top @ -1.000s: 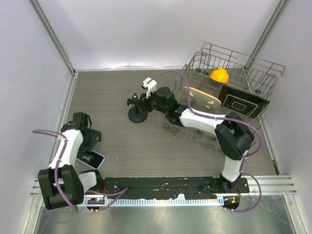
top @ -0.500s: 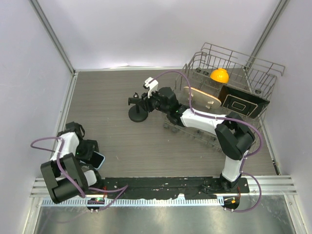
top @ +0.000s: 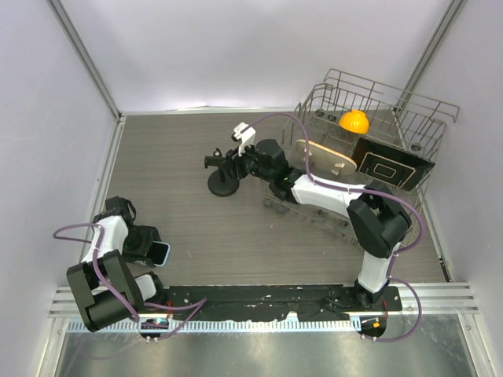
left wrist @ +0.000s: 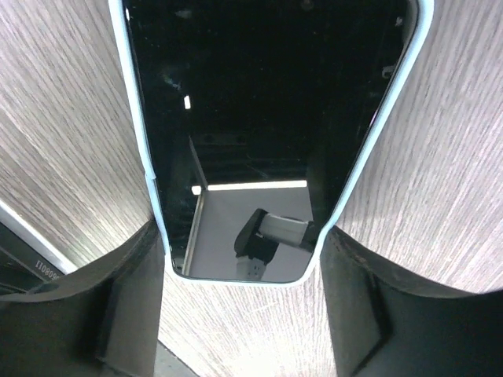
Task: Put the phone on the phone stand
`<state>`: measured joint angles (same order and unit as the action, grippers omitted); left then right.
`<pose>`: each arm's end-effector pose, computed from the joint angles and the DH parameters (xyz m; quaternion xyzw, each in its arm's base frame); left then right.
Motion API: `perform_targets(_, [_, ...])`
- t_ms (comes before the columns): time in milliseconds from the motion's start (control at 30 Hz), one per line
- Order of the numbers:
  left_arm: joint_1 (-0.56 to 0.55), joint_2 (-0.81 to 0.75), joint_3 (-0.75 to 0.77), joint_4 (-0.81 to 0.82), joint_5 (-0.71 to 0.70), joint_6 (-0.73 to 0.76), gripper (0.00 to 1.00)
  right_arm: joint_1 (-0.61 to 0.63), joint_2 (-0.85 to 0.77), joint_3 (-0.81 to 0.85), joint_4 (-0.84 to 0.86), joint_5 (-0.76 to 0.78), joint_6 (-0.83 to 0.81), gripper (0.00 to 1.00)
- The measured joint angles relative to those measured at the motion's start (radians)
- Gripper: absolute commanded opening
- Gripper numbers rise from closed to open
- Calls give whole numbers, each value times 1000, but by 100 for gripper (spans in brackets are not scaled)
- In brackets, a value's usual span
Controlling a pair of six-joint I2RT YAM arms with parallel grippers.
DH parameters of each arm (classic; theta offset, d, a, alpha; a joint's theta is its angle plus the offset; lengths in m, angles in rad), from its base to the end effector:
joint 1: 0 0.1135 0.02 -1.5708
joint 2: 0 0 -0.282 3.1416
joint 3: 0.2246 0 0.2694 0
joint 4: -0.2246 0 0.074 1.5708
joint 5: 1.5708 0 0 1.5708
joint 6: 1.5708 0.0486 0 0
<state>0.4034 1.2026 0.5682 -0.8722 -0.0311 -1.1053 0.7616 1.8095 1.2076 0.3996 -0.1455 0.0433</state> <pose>0.1589 0.0695 0.1469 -0.6847 0.7279 0.0036 0.0355 0.3257 0.3203 0.2637 -0.3146 0.7074 0.2987 0.5580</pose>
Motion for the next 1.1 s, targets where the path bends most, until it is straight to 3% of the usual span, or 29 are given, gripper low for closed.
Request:
perform_targets(100, [0,-23,-8,9,2,13,44,0,-1,8,28,-4,3,64])
perform_targets(267, [0,-30,-11,13,6,24,28,0,-21,13,37,-3,5,68])
perform_targets(367, [0,-50,-19,18,8,37,2,0,-52,13,25,6,5,69])
perform_targets(633, [0,-86,-17,96,66,89,0,-3,-169,13,15,33,3,70])
perform_targets(867, [-39,-239,40,228,288,193,0,-13,-220,10,18,36,4,71])
perform_targets(967, [-147,-323,124,283,322,257,0,-18,-220,10,8,33,6,71])
perform_targets(1100, [-377,-387,269,336,263,381,0,-31,-219,16,-23,-14,21,74])
